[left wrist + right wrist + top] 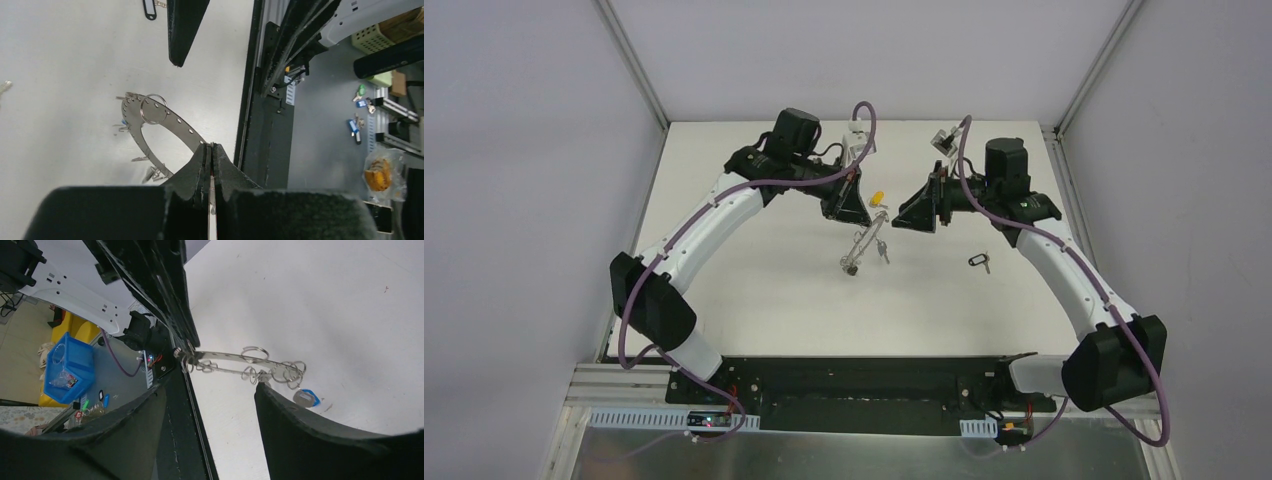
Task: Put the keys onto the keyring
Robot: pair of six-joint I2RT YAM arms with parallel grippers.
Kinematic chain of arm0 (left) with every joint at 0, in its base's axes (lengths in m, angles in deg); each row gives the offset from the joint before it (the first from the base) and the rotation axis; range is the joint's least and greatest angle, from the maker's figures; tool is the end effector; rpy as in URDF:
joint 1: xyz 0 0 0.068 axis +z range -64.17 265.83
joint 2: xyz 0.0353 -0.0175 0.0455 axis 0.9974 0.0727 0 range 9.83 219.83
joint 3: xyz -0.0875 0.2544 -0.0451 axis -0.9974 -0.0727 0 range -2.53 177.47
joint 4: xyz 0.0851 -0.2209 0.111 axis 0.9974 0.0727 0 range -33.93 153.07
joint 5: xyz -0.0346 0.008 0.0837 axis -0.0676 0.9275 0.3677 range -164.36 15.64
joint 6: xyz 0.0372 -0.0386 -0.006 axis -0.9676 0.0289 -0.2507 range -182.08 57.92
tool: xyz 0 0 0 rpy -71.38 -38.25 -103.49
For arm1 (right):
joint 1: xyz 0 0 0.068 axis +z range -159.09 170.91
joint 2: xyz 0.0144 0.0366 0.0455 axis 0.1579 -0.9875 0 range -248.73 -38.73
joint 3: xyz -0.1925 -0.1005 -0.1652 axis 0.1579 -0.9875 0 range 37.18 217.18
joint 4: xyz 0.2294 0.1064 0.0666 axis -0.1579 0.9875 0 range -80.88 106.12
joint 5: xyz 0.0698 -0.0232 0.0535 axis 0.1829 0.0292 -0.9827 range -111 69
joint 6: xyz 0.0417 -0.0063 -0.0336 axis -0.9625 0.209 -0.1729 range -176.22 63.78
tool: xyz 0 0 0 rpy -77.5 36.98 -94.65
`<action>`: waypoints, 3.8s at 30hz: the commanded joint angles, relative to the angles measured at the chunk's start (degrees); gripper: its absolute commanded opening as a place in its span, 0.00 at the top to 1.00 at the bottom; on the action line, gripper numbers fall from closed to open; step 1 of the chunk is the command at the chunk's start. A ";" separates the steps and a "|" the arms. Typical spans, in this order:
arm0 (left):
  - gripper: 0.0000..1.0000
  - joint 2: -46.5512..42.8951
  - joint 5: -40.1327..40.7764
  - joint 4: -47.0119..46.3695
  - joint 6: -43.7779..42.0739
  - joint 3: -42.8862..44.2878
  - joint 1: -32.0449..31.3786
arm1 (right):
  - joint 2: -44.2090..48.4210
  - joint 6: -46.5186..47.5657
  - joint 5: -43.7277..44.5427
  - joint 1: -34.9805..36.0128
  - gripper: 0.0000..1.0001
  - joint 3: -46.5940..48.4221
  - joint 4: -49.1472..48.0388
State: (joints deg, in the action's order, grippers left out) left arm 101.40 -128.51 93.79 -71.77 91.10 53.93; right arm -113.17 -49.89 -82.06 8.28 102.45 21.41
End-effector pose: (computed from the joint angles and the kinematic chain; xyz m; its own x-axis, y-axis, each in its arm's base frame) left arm 0.2794 -0.2078 0.3908 -0.3417 0.3288 -0.8804 0.9395 0.0951 -0.3291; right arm 0.2633 0.1149 0.3546 -0.2454 -0.1326 -0.9603 -0.9547 0.2053 0.2156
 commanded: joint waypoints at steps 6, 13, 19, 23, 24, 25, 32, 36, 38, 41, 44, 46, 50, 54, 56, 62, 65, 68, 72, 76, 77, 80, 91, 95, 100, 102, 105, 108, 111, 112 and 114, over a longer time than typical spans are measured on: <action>1.00 -3.70 -8.70 -33.47 24.22 -10.95 -0.36 | -1.49 -1.67 -3.67 2.50 0.49 3.67 -3.51; 1.00 -4.42 -9.97 -47.16 32.68 -16.65 -0.36 | -1.38 -0.42 -3.72 2.75 0.58 1.72 -3.74; 1.00 -4.91 -9.92 -50.09 34.21 -18.40 -0.36 | -1.13 0.76 -2.46 2.76 0.62 1.30 -3.23; 1.00 -4.93 -10.02 -51.62 35.26 -19.20 -0.36 | -1.74 0.21 -2.43 2.69 0.66 1.47 -4.02; 1.00 -4.91 -9.97 -51.68 35.41 -19.37 -0.36 | -1.93 -0.05 -2.67 2.73 0.67 1.49 -4.37; 1.00 -4.91 -9.86 -52.00 35.78 -19.50 -0.36 | -2.05 -0.41 -3.11 2.83 0.69 1.52 -4.76; 1.00 -4.34 -9.14 -56.40 39.50 -20.81 -0.36 | -2.64 -2.75 -4.16 3.11 0.82 0.55 -7.67; 1.00 -3.91 -9.22 -57.12 40.10 -21.57 -0.36 | -2.75 -4.80 -3.79 3.10 0.94 -0.14 -10.37; 1.00 -3.77 -9.16 -57.51 40.30 -21.92 -0.36 | -2.69 -4.96 -3.69 3.10 1.00 -0.35 -10.90; 1.00 -3.64 -9.15 -58.71 40.98 -22.46 -0.36 | -2.10 -5.10 -2.50 3.03 1.00 -1.42 -12.01; 0.99 -3.34 -9.34 -59.39 41.68 -22.52 -0.36 | -1.71 -4.89 -1.44 2.53 1.00 -2.36 -12.03; 0.98 -3.24 -9.75 -59.38 41.81 -22.49 -0.27 | -1.43 -4.56 -0.71 2.09 1.00 -2.75 -12.03; 1.00 -3.33 -10.37 -59.40 42.30 -22.61 0.19 | -1.13 -2.47 0.60 1.73 1.00 -2.81 -10.63; 1.00 -3.48 -11.21 -59.73 42.94 -22.89 0.83 | -0.81 -1.42 1.76 1.13 1.00 -2.92 -9.52; 1.00 -3.74 -10.95 -60.57 44.03 -23.31 1.25 | -0.92 -1.53 1.04 0.79 1.00 -2.89 -9.30; 1.00 -5.79 -3.91 -50.14 39.25 -21.92 1.67 | -1.70 -1.71 0.48 1.66 0.76 -1.07 -6.64; 1.00 -6.26 0.28 -42.02 35.15 -19.96 1.67 | -1.94 -1.08 2.07 2.58 0.49 -0.75 -5.37; 1.00 -6.78 4.57 -38.07 33.01 -19.13 1.62 | -2.36 -0.68 3.36 3.44 0.24 -0.43 -4.44; 1.00 -7.17 8.71 -34.30 32.92 -18.62 1.50 | -2.85 -0.27 4.94 4.84 0.15 -0.98 -4.25; 1.00 -7.28 11.20 -32.98 33.51 -18.03 1.00 | -3.85 -0.02 7.09 6.56 0.15 -0.93 -4.22; 1.00 -7.28 11.89 -32.65 33.62 -17.95 0.85 | -4.23 -0.06 7.79 7.03 0.15 -0.69 -4.03; 1.00 -7.37 14.30 -31.74 34.20 -17.54 0.47 | -5.29 0.20 9.62 8.44 0.18 -0.21 -3.70; 1.00 -6.94 20.49 -27.53 35.12 -15.81 -0.90 | -7.52 -2.68 17.55 11.20 0.23 -0.26 -5.71; 1.00 -6.44 21.70 -27.08 36.12 -15.21 -1.01 | -8.70 -4.44 19.18 12.05 0.26 -0.33 -6.82; 1.00 -6.18 23.19 -26.74 36.24 -15.04 -1.06 | -9.47 -6.15 17.49 12.31 0.31 0.30 -8.13; 1.00 -6.06 23.42 -26.82 36.32 -15.13 -1.06 | -9.77 -7.25 17.90 12.37 0.34 0.64 -8.26; 1.00 -5.73 23.57 -26.90 36.58 -15.01 -1.15 | -10.05 -7.75 18.59 12.48 0.42 0.73 -8.41; 1.00 -5.79 23.83 -26.85 36.34 -14.90 -1.15 | -9.94 -7.13 21.55 12.67 0.52 0.88 -7.62; 1.00 -6.03 23.92 -26.38 35.77 -14.83 -1.15 | -9.41 -5.93 24.87 12.57 0.64 1.46 -5.85; 1.00 -6.19 23.92 -26.30 35.52 -14.91 -1.16 | -9.16 -4.98 25.64 12.52 0.68 1.71 -5.34; 1.00 -6.46 23.41 -26.40 34.77 -15.13 -1.15 | -8.76 -3.65 26.61 12.42 0.75 2.22 -4.35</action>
State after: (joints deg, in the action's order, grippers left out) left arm 96.91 -103.86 68.21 -36.12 73.52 53.52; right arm -123.11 -56.12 -60.31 20.85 101.14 16.14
